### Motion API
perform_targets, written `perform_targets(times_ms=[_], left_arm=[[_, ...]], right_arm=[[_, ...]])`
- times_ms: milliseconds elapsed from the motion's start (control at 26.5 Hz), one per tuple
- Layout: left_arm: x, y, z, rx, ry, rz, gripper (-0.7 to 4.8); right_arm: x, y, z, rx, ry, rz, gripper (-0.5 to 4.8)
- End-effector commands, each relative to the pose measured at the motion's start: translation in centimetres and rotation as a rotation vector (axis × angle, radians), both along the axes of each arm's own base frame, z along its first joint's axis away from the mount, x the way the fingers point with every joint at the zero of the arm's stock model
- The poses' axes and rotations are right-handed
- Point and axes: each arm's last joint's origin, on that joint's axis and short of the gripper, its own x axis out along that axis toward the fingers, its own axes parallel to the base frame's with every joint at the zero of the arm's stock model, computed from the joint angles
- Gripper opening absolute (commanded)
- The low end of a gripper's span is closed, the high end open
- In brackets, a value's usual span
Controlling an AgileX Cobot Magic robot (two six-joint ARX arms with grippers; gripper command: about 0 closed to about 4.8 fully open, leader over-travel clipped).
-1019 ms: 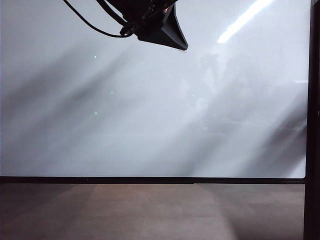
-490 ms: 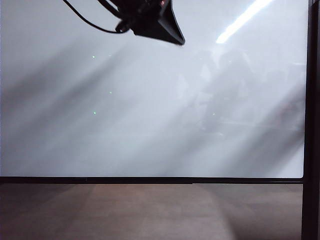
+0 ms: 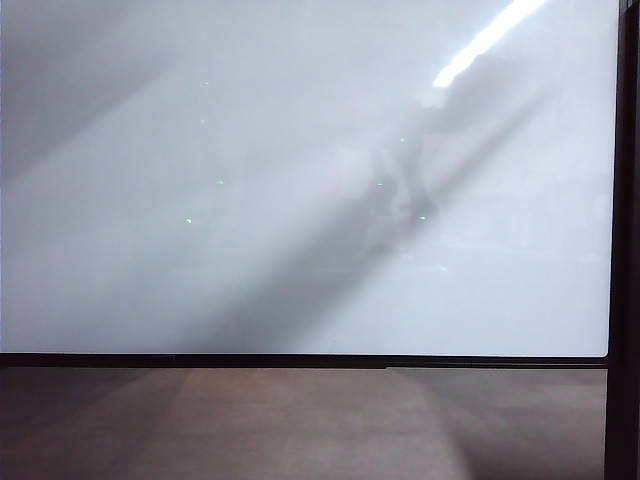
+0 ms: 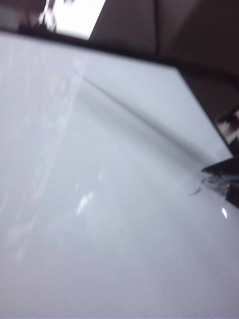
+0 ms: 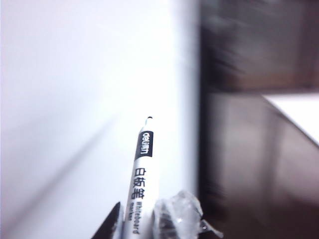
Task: Reach to the right to find the marker pen, pick it up, and write the number 4 on the whiteboard.
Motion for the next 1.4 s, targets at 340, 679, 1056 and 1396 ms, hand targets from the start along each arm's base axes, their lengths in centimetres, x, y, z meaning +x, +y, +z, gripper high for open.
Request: perform_targets(times_ms=[340, 679, 1056, 1396], left_arm=[[-0.2, 0.3, 0.1, 0.024, -0.006, 0.056, -0.05], [1.2, -1.5, -0.3, 0.018, -0.037, -0.166, -0.05], [5.7, -3.1, -3.1, 0.046, 0.061, 0.011, -0.05], [8.0, -3.4, -2.8, -0.042, -0.047, 0.070, -0.05]], right_arm=[[-0.6, 8.2, 5.7, 0.001, 0.008, 0.333, -0.03], [5.2, 10.5, 7.2, -0.030, 0.049, 0.349, -0.02], [8.7, 11.6, 7.4, -0.131, 0.057, 0.336, -0.02], [9.5, 11.8, 6.7, -0.152, 0.075, 0.318, -0.02]])
